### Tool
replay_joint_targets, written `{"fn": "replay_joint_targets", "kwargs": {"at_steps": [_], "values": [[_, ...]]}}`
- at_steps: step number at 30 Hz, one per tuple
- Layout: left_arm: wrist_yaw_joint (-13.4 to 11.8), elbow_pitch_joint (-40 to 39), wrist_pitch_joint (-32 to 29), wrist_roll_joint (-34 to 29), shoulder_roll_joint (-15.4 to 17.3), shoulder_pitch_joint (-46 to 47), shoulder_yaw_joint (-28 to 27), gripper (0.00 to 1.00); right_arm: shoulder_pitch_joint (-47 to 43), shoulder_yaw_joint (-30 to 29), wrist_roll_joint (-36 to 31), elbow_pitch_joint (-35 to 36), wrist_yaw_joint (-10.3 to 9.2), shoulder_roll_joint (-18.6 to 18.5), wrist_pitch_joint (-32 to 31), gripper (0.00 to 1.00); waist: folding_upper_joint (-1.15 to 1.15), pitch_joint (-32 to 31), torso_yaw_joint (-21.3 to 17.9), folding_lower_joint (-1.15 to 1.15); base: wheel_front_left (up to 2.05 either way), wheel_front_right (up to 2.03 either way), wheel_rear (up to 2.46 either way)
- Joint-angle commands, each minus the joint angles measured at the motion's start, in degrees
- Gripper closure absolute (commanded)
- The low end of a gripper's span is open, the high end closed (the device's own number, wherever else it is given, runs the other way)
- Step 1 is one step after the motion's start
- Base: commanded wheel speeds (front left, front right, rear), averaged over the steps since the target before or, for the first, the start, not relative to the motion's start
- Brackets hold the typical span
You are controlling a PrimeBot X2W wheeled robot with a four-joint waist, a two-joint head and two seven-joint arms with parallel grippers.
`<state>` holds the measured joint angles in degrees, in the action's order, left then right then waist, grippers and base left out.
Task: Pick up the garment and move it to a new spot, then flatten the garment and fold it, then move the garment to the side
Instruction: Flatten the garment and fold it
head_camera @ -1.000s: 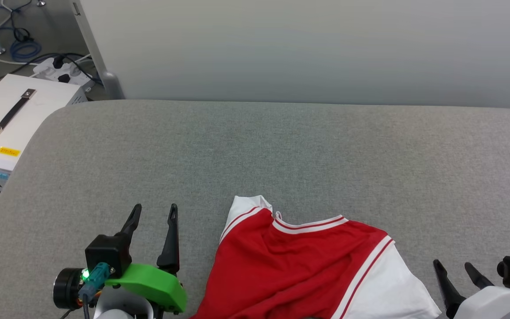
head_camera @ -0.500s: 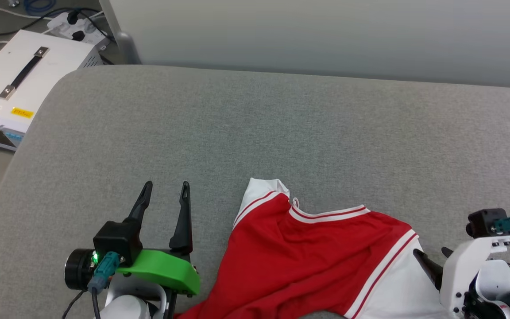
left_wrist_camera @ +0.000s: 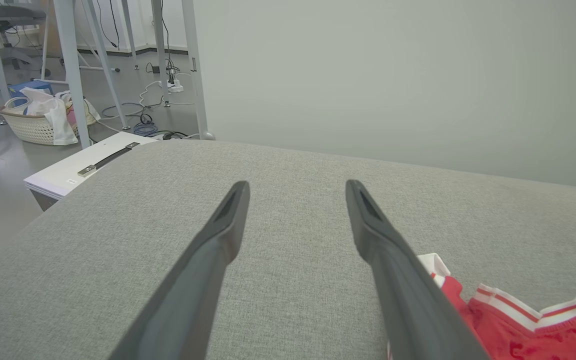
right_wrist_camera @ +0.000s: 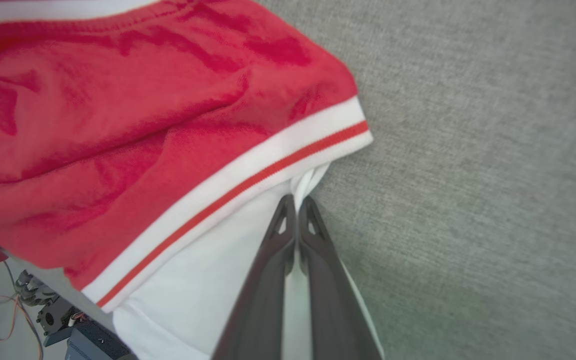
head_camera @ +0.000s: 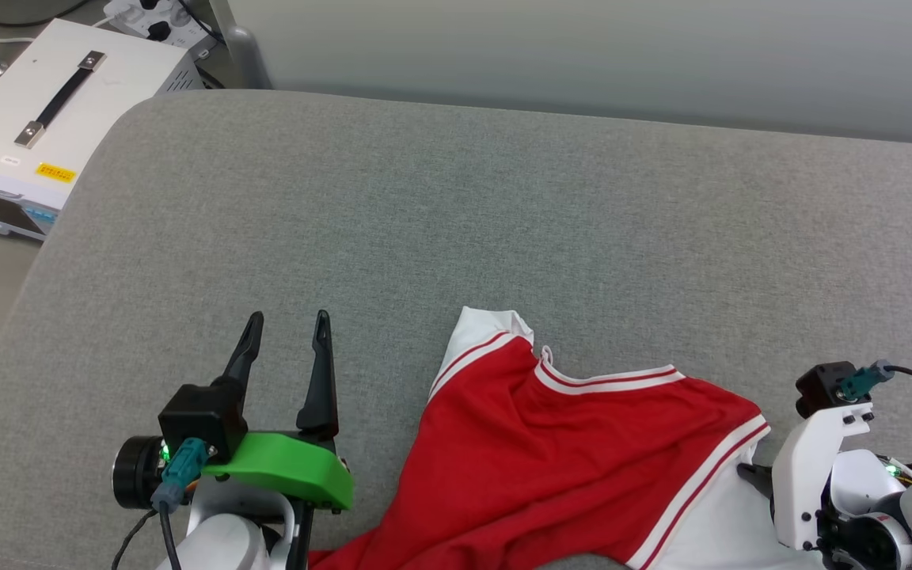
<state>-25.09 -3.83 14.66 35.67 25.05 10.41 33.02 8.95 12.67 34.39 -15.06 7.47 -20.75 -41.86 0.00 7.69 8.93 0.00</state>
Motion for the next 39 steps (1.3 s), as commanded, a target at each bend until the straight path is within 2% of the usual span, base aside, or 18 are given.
{"fn": "replay_joint_targets", "kwargs": {"at_steps": [1, 6, 12, 17, 23, 24, 25, 26, 33, 39], "values": [[0.47, 0.40, 0.33, -0.56, -0.38, -0.55, -0.32, 0.00, 0.68, 0.34, -0.39, -0.02, 0.02, -0.30, 0.73, 1.00, 0.00, -0.30, -0.57, 0.00, 0.00, 0.00, 0.00], [1.08, 0.81, 0.33, -0.83, -0.60, -1.00, -0.81, 0.00, 4.64, -3.72, -3.22, 3.66, 0.02, -4.48, 2.02, 1.00, 0.00, -0.85, -1.60, 0.00, 0.00, 0.00, 0.00], [1.52, 0.92, 0.33, -0.89, -0.94, -1.38, -1.11, 0.00, 5.32, -10.60, -4.99, 4.31, 0.02, -7.82, -0.05, 1.00, 0.00, -1.05, -2.17, 0.00, 0.00, 0.00, 0.00], [1.79, 1.55, 0.33, -0.74, -1.17, -1.57, -1.13, 0.00, 2.99, -14.53, -5.20, 0.79, 0.02, -7.17, 0.44, 1.00, 0.00, -0.71, -2.22, 0.00, 0.00, 0.00, 0.00], [1.98, 2.49, 0.08, -0.43, -1.15, -1.35, -1.06, 0.00, 1.77, -15.35, -5.32, -4.49, 0.02, -4.23, 7.70, 1.00, 0.00, -0.18, -2.43, 0.00, 0.00, 0.00, 0.00], [2.01, 2.70, -0.13, -0.42, -1.05, -1.30, -0.97, 0.00, 1.90, -15.66, -5.36, -5.34, 0.02, -3.62, 9.64, 0.67, 0.00, -0.16, -2.47, 0.00, 0.00, 0.00, 0.00], [2.03, 2.84, -0.23, -0.39, -1.00, -1.27, -0.94, 0.00, 2.05, -15.83, -5.60, -5.91, 0.02, -3.35, 11.42, 0.15, 0.00, -0.19, -2.49, 0.00, 0.00, 0.00, 0.00], [2.06, 3.03, -0.41, -0.33, -0.93, -1.27, -0.88, 0.00, 2.20, -16.04, -5.73, -6.58, 0.02, -2.97, 13.54, 0.00, 0.00, -0.29, -2.52, 0.00, 0.00, 0.00, 0.00], [1.98, 3.79, -1.14, 0.35, -0.22, -2.23, -0.92, 0.00, 1.84, -19.12, -7.72, -7.25, 0.02, 0.07, 30.27, 0.00, 0.00, -1.83, -3.05, 0.00, 0.00, 0.00, 0.00], [1.86, 4.21, -1.71, 0.94, 0.69, -2.76, -1.37, 0.00, -0.20, -19.88, -11.48, -3.12, 0.02, 2.87, 41.50, 0.00, 0.00, -2.93, -3.89, 0.00, 0.00, 0.00, 0.00]]}}
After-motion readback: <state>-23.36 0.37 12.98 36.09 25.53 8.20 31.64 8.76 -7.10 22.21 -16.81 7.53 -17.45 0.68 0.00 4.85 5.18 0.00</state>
